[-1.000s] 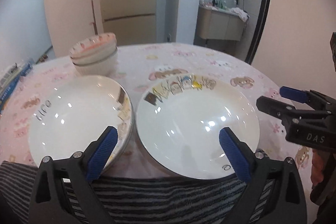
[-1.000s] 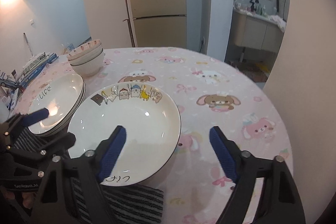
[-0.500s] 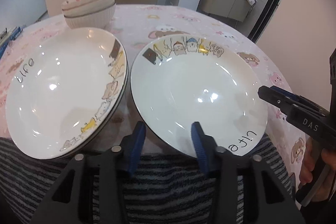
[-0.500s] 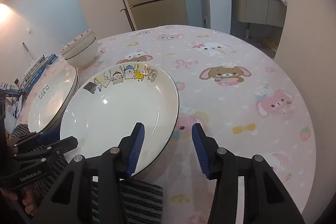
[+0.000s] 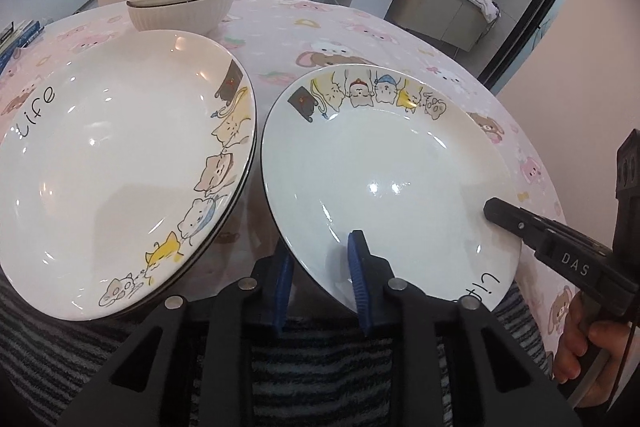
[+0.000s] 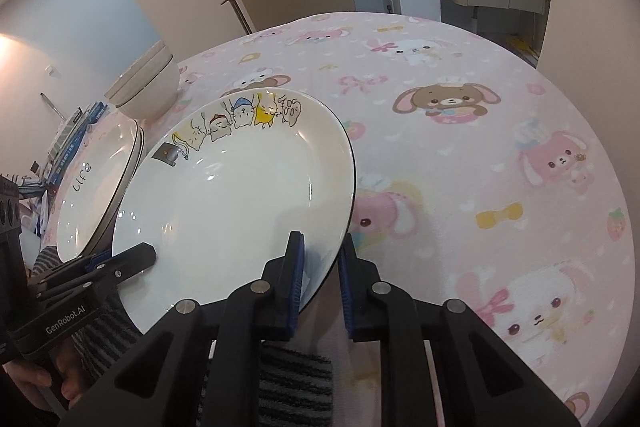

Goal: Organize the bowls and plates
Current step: 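Lift the cartoon-rim plate with the right tool over the stacked white plates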

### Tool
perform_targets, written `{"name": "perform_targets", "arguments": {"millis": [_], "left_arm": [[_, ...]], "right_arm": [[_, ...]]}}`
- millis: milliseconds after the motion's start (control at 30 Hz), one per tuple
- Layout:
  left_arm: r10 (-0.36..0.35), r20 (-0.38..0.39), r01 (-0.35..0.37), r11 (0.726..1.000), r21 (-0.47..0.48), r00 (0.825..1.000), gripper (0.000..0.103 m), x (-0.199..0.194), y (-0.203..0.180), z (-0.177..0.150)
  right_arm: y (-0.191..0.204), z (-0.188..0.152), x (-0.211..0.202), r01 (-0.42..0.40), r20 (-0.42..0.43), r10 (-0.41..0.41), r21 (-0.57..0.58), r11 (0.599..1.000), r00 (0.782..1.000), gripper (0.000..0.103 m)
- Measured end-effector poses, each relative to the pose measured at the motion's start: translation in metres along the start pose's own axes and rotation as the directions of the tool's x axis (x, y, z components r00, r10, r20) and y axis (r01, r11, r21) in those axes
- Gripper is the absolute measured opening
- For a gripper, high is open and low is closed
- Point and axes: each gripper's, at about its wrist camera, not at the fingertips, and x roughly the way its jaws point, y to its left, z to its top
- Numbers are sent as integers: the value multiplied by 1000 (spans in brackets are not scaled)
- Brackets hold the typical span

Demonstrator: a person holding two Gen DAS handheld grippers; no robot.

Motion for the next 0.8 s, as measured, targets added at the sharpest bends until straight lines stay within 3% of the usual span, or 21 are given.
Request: {"name": "perform_targets", "arguments": {"millis": [167,300,500,800], "left_arm": [[13,10,-14,999,38,1000,32,3,-8,-1],[23,28,-23,1000,11,999,25,1,-4,-1],[53,55,-54,998,29,997,23,-7,-6,-2],[10,87,-15,998,61,996,23,-29,-13,-2]], "right_arm": [[-1,-1,-1,-6,4,6,-6,1000,1000,18],[1,-3,-2,6,18,-6,3,1000,1000,18],[9,-5,-9,30,6,-30,-11,999,1000,18],[14,-10,-42,67,67,-65,-32,997,996,18]]}}
